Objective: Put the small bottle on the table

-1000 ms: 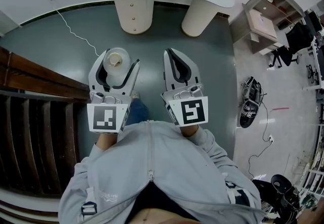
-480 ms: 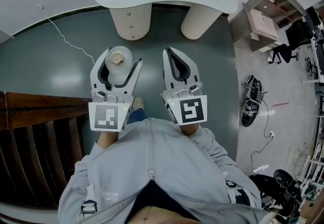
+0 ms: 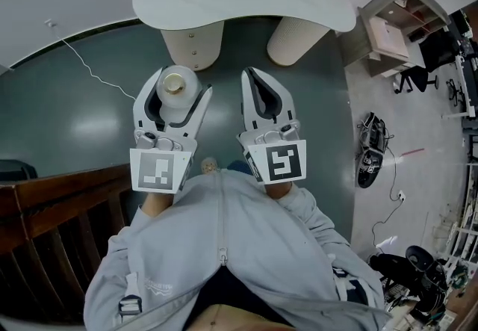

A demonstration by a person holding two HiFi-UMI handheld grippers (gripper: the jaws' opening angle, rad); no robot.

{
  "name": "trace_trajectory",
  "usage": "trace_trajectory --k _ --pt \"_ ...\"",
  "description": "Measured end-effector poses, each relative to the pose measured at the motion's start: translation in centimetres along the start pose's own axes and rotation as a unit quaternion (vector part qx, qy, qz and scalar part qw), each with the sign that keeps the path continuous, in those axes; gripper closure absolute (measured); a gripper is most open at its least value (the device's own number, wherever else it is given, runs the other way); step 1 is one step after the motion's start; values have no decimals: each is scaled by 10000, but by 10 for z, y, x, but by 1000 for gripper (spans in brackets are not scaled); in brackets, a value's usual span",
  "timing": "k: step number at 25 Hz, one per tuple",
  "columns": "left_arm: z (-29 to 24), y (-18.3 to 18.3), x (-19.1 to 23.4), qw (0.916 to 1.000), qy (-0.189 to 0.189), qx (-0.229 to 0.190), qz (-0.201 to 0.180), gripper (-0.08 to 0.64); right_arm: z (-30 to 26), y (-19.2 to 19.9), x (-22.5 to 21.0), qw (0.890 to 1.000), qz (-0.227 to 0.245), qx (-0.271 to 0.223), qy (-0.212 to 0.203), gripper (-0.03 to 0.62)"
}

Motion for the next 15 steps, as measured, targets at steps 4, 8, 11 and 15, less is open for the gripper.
trace_trajectory --k 4,8,11,15 --pt "-10 7 11 9999 -9 144 -20 229 -13 4 -4 10000 -5 64 -37 566" --pt "-23 14 17 9995 31 248 -186 229 -25 8 -14 9999 -43 72 -63 566" --pt "-38 11 18 9998 -61 175 -85 229 -34 10 -25 9999 -74 53 -91 566" --pt "-65 10 17 9998 -189 12 115 229 -52 16 -47 9998 -39 33 -191 566"
Point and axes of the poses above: the fingertips, and each gripper's own axes: z backward along the fingers, x to its left, y out of its underside, the point moved 5 cm from there along z, backward along the fingers, and after that the axes turned 13 degrees about -y, right-handed, at the moved point
